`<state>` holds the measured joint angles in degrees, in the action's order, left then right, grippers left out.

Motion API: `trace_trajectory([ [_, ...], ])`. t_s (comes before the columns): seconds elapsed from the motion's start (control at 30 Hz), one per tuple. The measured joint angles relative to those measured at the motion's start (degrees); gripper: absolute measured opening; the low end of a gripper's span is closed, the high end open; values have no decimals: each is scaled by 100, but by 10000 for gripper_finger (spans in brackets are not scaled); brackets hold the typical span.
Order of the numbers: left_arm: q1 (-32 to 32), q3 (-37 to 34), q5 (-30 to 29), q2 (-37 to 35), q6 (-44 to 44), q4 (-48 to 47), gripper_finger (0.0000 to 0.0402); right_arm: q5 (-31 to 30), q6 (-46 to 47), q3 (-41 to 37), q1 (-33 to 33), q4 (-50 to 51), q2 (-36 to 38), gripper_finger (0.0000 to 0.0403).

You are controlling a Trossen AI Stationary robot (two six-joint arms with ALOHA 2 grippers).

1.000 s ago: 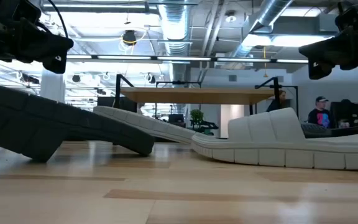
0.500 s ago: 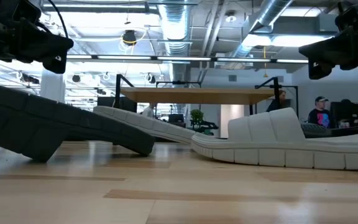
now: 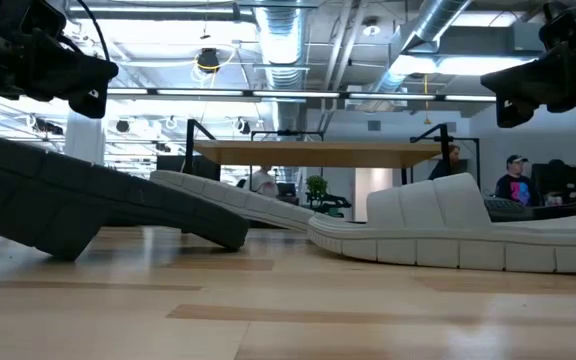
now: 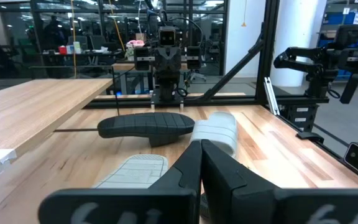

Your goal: Pick and place slides into the shelf

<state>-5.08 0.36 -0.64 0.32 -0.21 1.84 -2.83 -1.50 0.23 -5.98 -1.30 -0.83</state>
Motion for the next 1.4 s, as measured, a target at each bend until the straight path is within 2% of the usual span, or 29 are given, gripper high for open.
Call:
trace_trajectory([
  [0.83, -1, 0, 0, 0, -9, 0, 0, 0, 0, 1, 1, 1, -1, 0],
  [1.07, -2, 0, -33, 1, -768, 5, 0, 0, 0, 1, 1, 0, 0, 0],
  [1.27, -4, 0, -300, 0, -729, 53, 0, 0, 0, 1, 1, 0, 1, 0],
  [1.4, -2, 0, -582, 0, -1277, 135, 0, 0, 0, 2, 0, 0, 1, 0],
])
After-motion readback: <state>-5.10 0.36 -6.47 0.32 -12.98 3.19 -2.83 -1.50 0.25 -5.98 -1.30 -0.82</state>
